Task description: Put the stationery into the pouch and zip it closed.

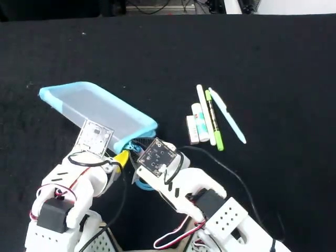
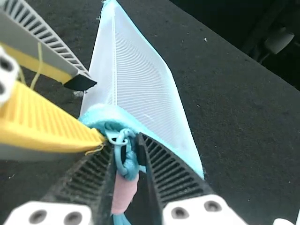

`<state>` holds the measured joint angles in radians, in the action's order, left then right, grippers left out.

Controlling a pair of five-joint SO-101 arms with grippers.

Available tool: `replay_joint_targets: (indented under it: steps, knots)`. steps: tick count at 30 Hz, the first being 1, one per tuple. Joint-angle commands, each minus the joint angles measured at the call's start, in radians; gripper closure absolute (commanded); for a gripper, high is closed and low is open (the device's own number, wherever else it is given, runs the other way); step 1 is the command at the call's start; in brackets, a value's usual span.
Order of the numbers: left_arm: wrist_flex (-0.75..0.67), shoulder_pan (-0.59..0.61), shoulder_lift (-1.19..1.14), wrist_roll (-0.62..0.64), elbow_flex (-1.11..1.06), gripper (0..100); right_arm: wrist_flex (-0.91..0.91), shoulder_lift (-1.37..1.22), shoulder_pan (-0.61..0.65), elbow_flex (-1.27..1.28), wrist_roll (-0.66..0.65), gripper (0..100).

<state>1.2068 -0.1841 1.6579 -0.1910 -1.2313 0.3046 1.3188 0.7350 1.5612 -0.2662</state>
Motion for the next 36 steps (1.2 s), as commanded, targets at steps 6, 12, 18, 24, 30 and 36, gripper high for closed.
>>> replay_joint_targets:
  steps: [6, 12, 18, 24, 30, 36]
  knots:
    - [-0.029, 0.013, -0.009, 0.002, 0.042, 79, -0.025, 0.021, 0.005, -0.004, 0.008, 98.7]
    - [-0.029, 0.013, -0.009, 0.002, 0.047, 79, -0.025, 0.021, 0.005, -0.004, 0.008, 98.7]
    - [-0.026, 0.015, -0.009, 0.003, 0.064, 79, -0.025, 0.021, 0.005, -0.004, 0.008, 98.7]
    - [-0.032, 0.067, -0.009, 0.049, 0.084, 79, -0.025, 0.021, 0.005, -0.004, 0.008, 98.7]
    - [-0.034, 0.067, -0.009, 0.049, 0.059, 79, -0.025, 0.021, 0.005, -0.004, 0.008, 98.7]
    - [-0.034, 0.067, -0.009, 0.049, 0.067, 79, -0.025, 0.021, 0.005, -0.004, 0.008, 98.7]
